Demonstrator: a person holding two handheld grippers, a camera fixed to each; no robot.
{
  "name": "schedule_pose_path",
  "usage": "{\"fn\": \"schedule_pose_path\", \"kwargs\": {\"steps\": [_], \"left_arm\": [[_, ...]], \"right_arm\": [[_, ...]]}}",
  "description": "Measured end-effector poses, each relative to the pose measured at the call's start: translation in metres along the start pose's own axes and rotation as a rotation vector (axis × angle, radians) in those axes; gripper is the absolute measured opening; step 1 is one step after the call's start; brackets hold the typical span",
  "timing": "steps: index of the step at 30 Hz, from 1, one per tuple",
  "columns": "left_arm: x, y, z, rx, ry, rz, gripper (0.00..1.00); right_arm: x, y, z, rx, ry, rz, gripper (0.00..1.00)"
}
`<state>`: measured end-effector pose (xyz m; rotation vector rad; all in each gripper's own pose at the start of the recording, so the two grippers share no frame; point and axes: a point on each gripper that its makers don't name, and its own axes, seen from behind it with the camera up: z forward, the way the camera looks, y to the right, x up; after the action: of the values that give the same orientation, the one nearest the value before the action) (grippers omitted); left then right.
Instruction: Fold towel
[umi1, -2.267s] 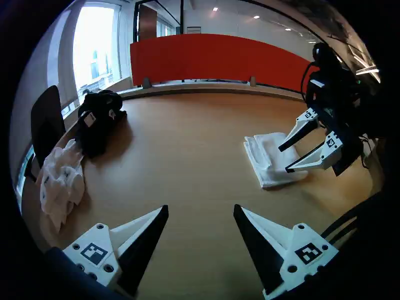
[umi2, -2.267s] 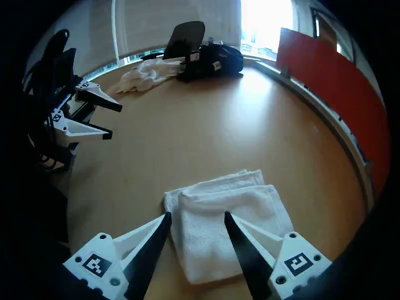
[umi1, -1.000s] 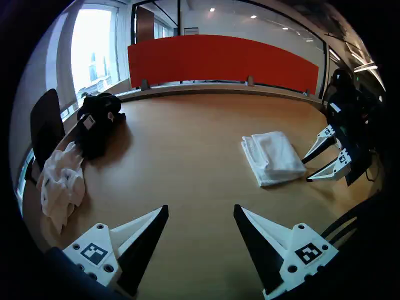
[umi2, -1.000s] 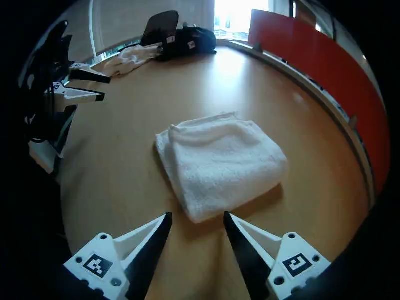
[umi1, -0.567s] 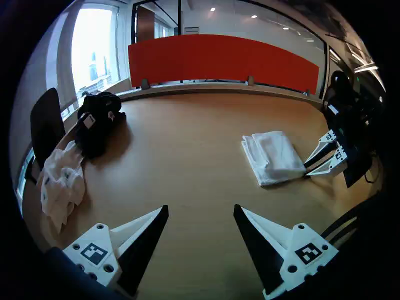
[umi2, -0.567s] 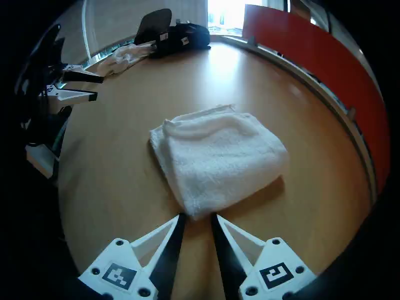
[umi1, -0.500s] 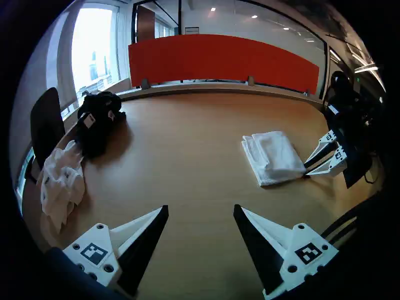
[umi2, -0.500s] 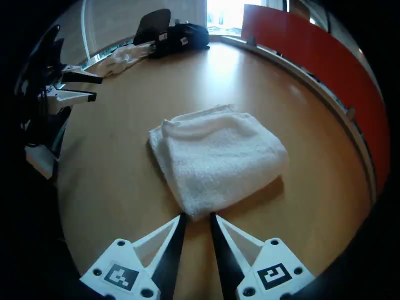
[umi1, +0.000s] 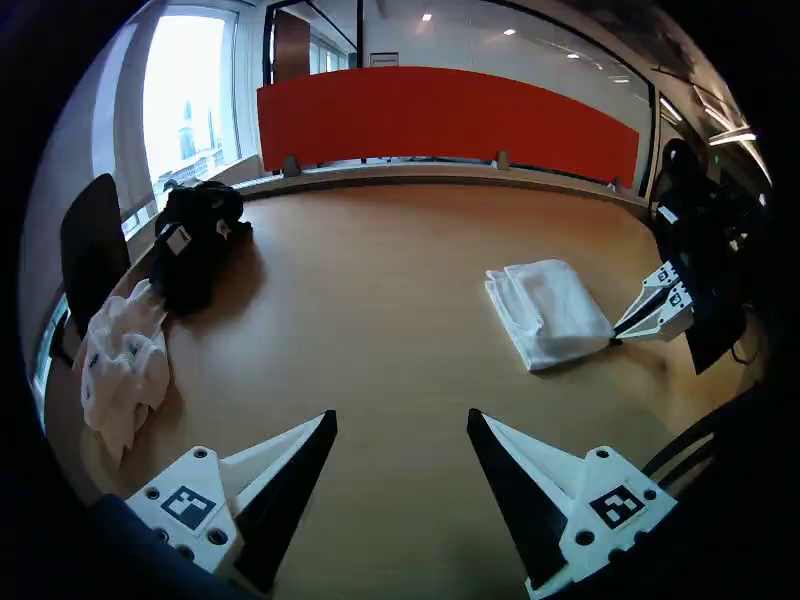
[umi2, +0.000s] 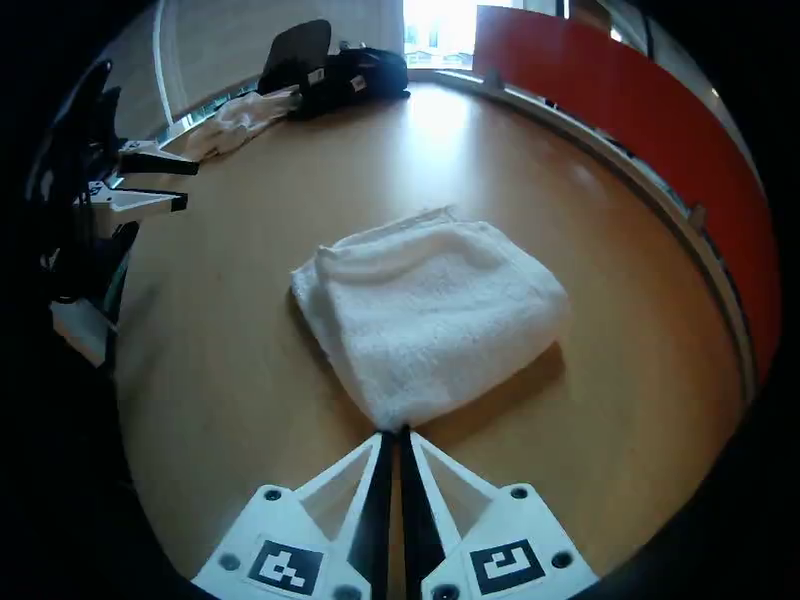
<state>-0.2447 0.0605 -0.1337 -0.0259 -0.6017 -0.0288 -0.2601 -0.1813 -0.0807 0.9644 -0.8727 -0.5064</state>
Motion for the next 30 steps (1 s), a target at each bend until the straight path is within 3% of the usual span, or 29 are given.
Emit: {"fn": "schedule_pose_path", "kwargs": {"steps": [14,30], "left_arm": [[0.003,0.001,0.001,-0.005,0.002,-0.003,0.97],[0.012,-0.001,-0.002,-0.009,0.023,-0.001,0.97]], "right_arm": [[0.019,0.009,-0.014,-0.015,0.037,-0.007,0.02],[0.107,0.037,-0.066,-0.075,0.165,-0.112,0.02]]}}
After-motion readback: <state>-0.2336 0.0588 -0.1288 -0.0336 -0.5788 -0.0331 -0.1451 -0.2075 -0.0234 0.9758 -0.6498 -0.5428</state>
